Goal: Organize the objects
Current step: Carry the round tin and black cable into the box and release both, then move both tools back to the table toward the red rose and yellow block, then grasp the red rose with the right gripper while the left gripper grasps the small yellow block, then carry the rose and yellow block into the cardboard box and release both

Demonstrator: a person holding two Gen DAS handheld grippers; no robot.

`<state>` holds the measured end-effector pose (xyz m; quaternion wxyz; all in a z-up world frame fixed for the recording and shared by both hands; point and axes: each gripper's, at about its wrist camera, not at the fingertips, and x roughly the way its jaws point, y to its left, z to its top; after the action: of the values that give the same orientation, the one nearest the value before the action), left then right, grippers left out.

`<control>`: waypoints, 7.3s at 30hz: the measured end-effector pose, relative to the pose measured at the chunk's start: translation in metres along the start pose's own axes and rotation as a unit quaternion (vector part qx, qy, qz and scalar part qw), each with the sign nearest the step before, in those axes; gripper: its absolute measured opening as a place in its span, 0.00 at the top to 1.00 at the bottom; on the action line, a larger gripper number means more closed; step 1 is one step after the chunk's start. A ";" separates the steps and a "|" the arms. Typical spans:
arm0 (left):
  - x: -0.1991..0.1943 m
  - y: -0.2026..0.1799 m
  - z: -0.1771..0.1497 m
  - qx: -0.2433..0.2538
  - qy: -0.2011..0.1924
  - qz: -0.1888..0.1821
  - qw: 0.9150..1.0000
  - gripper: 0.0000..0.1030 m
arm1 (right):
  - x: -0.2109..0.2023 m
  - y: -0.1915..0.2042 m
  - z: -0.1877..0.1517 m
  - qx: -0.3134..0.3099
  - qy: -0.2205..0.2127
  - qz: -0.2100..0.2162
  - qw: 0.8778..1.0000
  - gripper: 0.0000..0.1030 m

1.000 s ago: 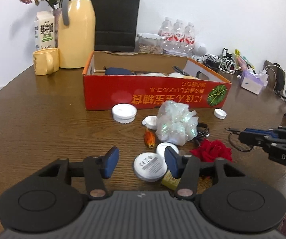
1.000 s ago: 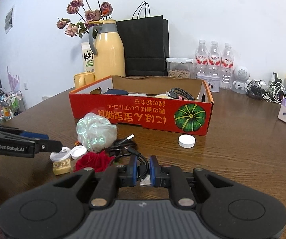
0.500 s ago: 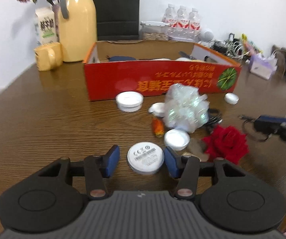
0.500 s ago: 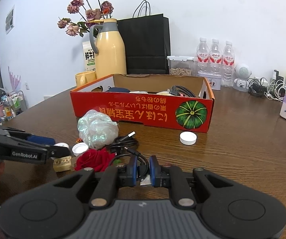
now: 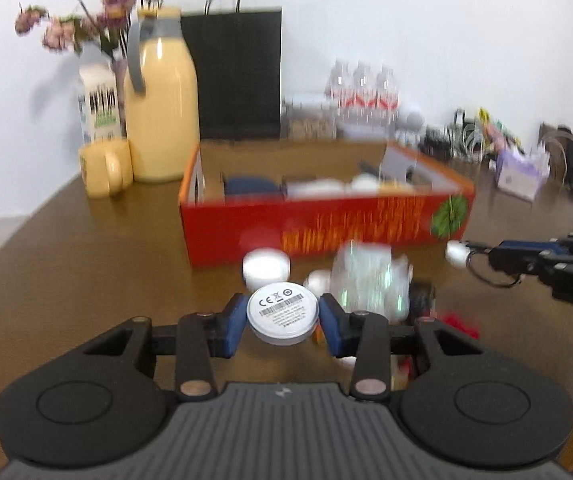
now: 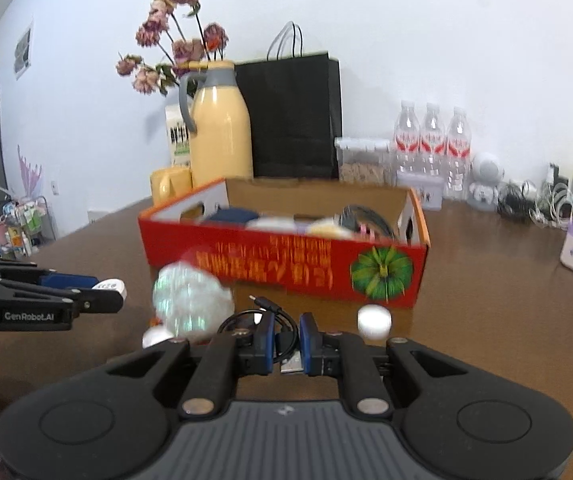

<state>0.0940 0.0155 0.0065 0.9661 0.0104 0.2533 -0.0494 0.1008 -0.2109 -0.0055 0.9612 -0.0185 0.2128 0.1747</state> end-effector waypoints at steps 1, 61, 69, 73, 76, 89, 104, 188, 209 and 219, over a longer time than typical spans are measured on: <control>0.001 -0.001 0.007 -0.001 -0.008 0.001 1.000 0.61 | 0.003 0.001 0.007 -0.004 -0.008 0.002 1.000 0.88; 0.085 0.002 0.089 -0.053 -0.123 0.091 0.987 0.00 | 0.111 -0.031 0.076 0.036 -0.060 -0.083 0.994 0.00; 0.045 0.003 0.090 -0.058 -0.132 0.085 0.986 0.00 | 0.065 -0.015 0.079 0.017 -0.068 -0.070 0.995 0.00; 0.025 0.003 0.084 -0.051 -0.126 0.082 0.987 0.00 | 0.044 -0.010 0.072 0.016 -0.063 -0.064 0.996 0.00; 0.010 0.004 0.077 -0.049 -0.121 0.081 0.988 0.00 | 0.030 -0.007 0.063 0.016 -0.055 -0.064 0.996 0.00; -0.034 0.005 0.025 -0.045 -0.073 0.074 0.994 0.00 | -0.014 0.002 0.005 0.032 0.002 -0.053 0.998 0.00; -0.047 0.010 -0.017 -0.045 -0.024 0.074 0.996 0.00 | -0.030 0.019 -0.026 0.020 0.036 -0.017 0.999 0.00; -0.015 -0.022 -0.042 0.019 0.039 -0.062 0.997 0.79 | -0.020 0.004 -0.048 0.044 0.027 0.007 0.999 0.67; 0.035 -0.004 0.081 -0.017 -0.079 -0.001 0.997 0.79 | 0.040 0.009 0.068 -0.001 -0.070 0.012 0.998 0.67; 0.111 0.000 0.123 -0.048 -0.086 0.055 0.994 0.79 | 0.138 -0.004 0.111 0.000 -0.052 -0.010 0.999 0.68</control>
<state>0.2498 -0.0004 0.0593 0.9849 -0.0264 0.1705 0.0157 0.2635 -0.1573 0.0377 0.9727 -0.0110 0.1622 0.1658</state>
